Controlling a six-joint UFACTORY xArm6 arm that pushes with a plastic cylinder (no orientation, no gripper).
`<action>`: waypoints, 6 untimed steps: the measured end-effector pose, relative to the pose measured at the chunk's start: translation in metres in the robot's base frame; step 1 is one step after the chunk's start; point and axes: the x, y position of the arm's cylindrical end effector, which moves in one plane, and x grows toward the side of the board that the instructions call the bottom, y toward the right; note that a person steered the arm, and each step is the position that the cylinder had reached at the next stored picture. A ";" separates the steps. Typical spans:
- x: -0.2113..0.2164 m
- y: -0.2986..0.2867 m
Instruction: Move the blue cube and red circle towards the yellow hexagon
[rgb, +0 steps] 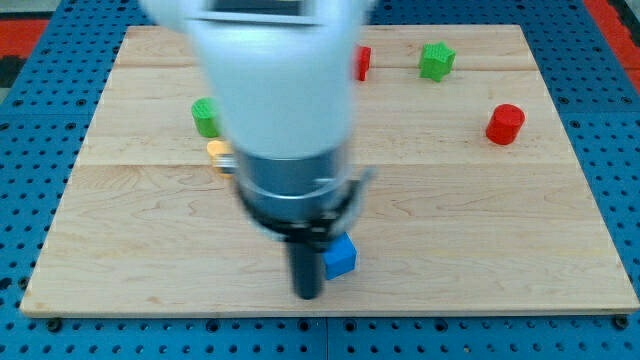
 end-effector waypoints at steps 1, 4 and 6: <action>-0.034 0.020; -0.103 0.017; -0.107 0.173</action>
